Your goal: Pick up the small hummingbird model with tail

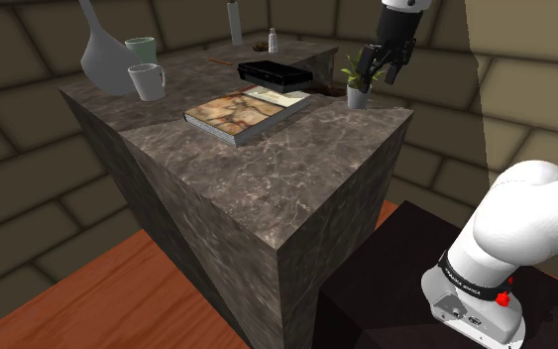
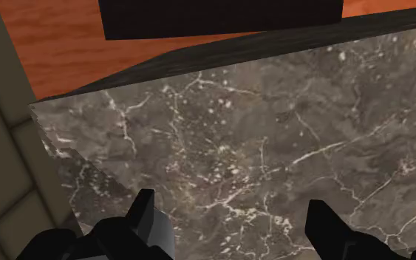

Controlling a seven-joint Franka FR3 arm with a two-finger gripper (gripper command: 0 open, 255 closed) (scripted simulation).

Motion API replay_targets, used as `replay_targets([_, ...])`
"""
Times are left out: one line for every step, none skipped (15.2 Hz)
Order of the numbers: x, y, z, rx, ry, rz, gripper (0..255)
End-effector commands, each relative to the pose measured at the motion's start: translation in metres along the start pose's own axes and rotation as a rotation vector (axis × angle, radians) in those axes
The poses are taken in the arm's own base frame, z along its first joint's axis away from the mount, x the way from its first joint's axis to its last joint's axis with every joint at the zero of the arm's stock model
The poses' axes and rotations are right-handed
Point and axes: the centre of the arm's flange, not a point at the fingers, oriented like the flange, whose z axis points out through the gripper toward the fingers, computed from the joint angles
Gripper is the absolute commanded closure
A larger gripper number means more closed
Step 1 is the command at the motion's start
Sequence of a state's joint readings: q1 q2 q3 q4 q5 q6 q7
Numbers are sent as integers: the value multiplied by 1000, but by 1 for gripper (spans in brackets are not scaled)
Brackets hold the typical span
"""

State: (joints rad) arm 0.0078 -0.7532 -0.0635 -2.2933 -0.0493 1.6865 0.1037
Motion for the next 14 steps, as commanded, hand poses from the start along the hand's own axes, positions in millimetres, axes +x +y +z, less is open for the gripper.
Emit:
replay_targets([0,0,0,0,0,0,0])
replay_targets([13,4,3,2,-6,-16,0])
replay_targets([26,8,7,4,-12,-32,0])
replay_targets([39,12,11,7,-17,-48,0])
replay_targets([53,15,14,9,-23,-65,0])
replay_targets([66,18,18,11,-29,-81,0])
replay_targets([79,21,22,13,-35,-97,0])
replay_targets([92,24,26,15,-41,-113,0])
replay_targets([106,26,30,17,-46,-129,0])
replay_targets([119,29,34,20,-52,-145,0])
replay_targets([132,31,38,22,-58,-161,0])
replay_targets([146,32,42,24,-64,-178,0])
replay_targets([159,34,47,26,-70,-194,0])
replay_targets([172,35,51,28,-75,-210,0])
